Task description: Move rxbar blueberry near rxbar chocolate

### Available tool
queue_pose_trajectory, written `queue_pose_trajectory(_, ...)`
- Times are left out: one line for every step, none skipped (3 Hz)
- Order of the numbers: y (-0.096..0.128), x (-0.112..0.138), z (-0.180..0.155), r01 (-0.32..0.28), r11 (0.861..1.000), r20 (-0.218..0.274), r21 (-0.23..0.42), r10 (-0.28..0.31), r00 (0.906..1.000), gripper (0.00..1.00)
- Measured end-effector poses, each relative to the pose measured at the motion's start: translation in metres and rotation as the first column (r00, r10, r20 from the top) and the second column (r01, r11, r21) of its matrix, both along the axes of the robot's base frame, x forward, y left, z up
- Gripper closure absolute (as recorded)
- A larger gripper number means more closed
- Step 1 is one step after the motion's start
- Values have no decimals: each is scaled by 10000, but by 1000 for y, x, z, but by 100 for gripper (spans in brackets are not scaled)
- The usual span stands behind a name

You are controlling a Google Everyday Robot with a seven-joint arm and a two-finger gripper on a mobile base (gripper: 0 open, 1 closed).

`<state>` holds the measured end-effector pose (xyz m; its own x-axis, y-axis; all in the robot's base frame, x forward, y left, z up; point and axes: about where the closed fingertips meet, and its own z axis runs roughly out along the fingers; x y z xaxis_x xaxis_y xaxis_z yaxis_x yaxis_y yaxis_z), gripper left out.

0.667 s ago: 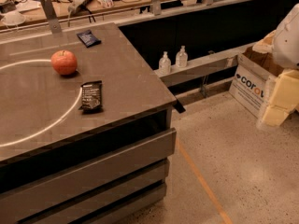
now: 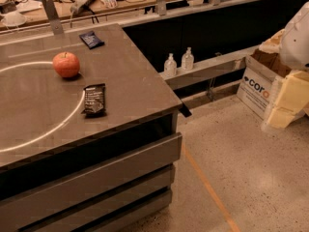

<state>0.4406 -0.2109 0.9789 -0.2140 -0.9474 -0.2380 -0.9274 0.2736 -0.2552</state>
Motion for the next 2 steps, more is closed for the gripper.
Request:
queue_pose_trajectory(38, 22, 0, -529, 9886, 539, 1412, 457, 9975, 0)
queue_pose_trajectory(97, 58, 4, -861, 9249, 1059, 3704, 500, 9931, 0)
